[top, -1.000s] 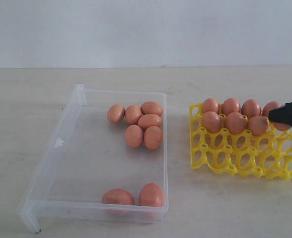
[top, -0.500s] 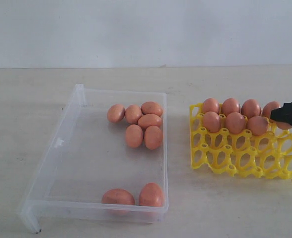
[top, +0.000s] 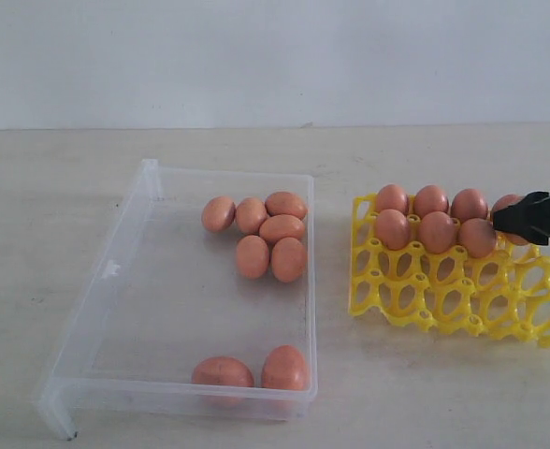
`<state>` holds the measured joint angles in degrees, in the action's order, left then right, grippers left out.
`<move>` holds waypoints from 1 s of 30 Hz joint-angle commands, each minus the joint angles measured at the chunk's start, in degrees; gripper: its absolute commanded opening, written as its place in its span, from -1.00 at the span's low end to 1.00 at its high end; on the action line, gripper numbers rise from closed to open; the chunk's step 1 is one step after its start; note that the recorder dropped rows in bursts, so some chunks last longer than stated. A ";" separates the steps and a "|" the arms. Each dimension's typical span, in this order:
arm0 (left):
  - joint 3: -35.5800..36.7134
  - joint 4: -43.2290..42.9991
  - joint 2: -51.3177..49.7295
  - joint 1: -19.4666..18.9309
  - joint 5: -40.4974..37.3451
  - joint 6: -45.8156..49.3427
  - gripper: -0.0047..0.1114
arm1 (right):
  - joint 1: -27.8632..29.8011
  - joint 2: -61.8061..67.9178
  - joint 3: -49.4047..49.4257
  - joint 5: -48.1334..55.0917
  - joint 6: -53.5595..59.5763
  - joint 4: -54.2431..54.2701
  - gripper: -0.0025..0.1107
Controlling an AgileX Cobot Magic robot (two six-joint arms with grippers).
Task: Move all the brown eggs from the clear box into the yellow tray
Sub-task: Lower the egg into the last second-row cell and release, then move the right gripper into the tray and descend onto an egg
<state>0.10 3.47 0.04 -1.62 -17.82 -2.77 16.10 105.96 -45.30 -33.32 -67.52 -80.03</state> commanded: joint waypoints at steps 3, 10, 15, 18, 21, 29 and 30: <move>-0.10 0.13 -0.04 0.31 0.34 -0.03 -0.99 | 0.02 -0.06 0.00 0.05 0.18 -0.27 -0.31; -0.10 0.13 -0.04 0.31 0.34 -0.03 -0.99 | 0.02 -0.18 0.00 -0.32 -0.22 -0.27 0.20; -0.10 0.13 -0.04 0.31 0.34 -0.03 -0.99 | 0.02 -0.18 0.00 -1.06 -1.17 -0.27 0.19; -0.10 0.13 -0.04 0.31 0.34 -0.03 -0.99 | 0.02 -0.18 0.00 -1.20 -3.05 -0.27 0.19; -0.10 0.13 -0.04 0.31 0.34 -0.03 -0.99 | 0.02 -1.10 0.00 -1.20 -10.16 -2.36 0.19; -0.10 0.13 -0.04 0.31 0.34 -0.03 -0.99 | 0.02 -10.47 0.00 -7.44 -28.80 -3.95 0.10; -0.10 0.13 -0.04 0.31 0.34 -0.03 -0.99 | -0.06 -12.41 0.00 -8.62 -29.05 -3.26 -0.01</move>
<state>0.10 3.47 0.04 -1.62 -17.82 -2.77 16.06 98.03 -45.39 -38.50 -93.50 -84.21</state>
